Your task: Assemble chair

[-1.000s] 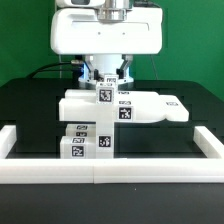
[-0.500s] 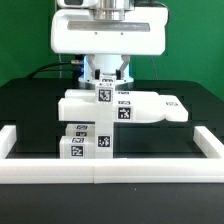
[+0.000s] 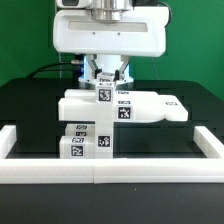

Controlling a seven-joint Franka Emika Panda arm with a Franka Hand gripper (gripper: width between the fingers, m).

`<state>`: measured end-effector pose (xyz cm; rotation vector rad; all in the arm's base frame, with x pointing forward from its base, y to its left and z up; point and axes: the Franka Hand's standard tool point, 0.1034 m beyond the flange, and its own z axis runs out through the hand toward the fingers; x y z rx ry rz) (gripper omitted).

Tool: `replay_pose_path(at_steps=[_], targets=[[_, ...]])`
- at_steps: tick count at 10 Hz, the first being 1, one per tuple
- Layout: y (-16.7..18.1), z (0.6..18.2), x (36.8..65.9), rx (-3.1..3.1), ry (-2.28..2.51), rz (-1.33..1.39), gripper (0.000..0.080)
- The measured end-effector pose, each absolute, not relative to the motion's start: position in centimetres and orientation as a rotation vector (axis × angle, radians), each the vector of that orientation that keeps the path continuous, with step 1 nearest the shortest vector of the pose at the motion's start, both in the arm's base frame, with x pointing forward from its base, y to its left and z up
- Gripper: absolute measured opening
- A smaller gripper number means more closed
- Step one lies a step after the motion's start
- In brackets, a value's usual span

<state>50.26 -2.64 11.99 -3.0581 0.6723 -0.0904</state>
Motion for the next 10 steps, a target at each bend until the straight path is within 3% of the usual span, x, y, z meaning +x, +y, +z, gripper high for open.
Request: replay_pose_path(at_steps=[7,8,9,10], targets=[[-2.48,11.94,50.26,-2.912,1.121,-0.085,0.0293],[-2.48,11.91,50.23,-2.928,1.085,-0.085,0.0477],[-2.39,11.9,50.22,-2.947,1.036,-0.085,0.0612],[-2.22,11.9,50.23,-2.96,1.002,-0.085,0.0612]])
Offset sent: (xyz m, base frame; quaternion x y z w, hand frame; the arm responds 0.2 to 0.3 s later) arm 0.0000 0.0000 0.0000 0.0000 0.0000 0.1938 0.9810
